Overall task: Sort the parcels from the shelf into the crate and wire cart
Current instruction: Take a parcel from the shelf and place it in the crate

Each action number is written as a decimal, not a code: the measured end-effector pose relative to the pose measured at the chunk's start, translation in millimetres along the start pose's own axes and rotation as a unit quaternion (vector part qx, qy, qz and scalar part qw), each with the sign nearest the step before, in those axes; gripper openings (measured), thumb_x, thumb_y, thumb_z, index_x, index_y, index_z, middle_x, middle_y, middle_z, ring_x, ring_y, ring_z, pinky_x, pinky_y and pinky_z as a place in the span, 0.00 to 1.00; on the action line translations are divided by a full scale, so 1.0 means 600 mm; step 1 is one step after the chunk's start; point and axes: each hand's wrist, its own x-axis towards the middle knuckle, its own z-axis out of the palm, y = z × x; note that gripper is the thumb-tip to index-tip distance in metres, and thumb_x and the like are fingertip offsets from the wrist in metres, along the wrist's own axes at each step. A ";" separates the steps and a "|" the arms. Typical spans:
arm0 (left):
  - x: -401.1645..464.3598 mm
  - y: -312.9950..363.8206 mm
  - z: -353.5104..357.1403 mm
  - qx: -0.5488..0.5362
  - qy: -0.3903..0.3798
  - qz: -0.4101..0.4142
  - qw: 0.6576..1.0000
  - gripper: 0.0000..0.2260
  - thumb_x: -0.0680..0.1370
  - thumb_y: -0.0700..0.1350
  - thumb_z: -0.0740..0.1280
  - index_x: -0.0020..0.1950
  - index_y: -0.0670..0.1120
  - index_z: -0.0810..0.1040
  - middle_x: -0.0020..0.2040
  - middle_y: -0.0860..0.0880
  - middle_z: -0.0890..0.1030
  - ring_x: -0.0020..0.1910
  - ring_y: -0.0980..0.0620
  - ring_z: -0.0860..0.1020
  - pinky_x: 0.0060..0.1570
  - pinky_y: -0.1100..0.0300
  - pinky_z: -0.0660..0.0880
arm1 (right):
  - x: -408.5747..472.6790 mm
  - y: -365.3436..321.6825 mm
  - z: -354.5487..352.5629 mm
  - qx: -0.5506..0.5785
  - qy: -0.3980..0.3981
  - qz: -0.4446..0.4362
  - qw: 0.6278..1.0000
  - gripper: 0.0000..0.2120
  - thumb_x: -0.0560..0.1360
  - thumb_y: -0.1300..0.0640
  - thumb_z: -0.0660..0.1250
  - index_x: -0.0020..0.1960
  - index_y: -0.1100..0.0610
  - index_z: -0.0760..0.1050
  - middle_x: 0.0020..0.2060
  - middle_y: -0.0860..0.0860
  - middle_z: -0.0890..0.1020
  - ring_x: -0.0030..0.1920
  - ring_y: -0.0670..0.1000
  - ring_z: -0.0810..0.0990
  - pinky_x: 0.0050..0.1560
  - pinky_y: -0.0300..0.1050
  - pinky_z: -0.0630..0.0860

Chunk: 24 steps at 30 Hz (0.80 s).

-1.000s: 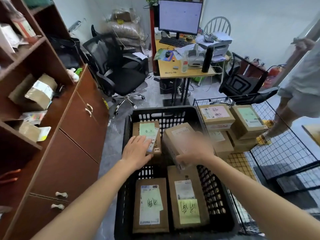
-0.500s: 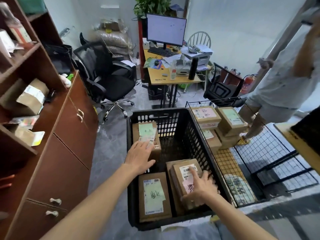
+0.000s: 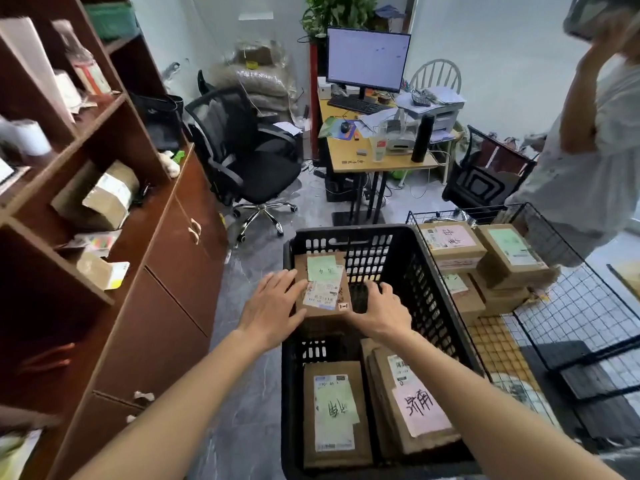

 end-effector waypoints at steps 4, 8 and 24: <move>0.015 -0.040 0.003 -0.015 0.017 -0.058 0.998 0.26 0.82 0.55 0.63 0.79 0.50 0.66 0.79 0.49 0.64 0.79 0.50 0.60 0.80 0.52 0.50 | 0.072 -0.065 0.046 0.012 -0.039 -0.030 0.999 0.44 0.72 0.34 0.70 0.79 0.49 0.54 0.75 0.57 0.63 0.71 0.62 0.68 0.68 0.61 0.71; 0.018 -0.072 0.013 -0.004 0.009 -0.097 0.995 0.25 0.82 0.56 0.63 0.79 0.51 0.66 0.79 0.49 0.65 0.79 0.50 0.62 0.80 0.53 0.52 | 0.126 -0.110 0.088 0.021 -0.046 -0.020 0.999 0.48 0.69 0.31 0.71 0.78 0.48 0.53 0.79 0.61 0.51 0.73 0.65 0.63 0.71 0.63 0.65; 0.125 -0.030 0.024 -0.042 0.006 -0.070 0.997 0.26 0.82 0.56 0.63 0.79 0.50 0.65 0.79 0.50 0.65 0.79 0.50 0.60 0.79 0.52 0.54 | 0.189 -0.057 0.077 -0.056 -0.163 -0.017 0.985 0.60 0.64 0.28 0.74 0.79 0.35 0.35 0.79 0.61 0.32 0.79 0.69 0.44 0.73 0.76 0.53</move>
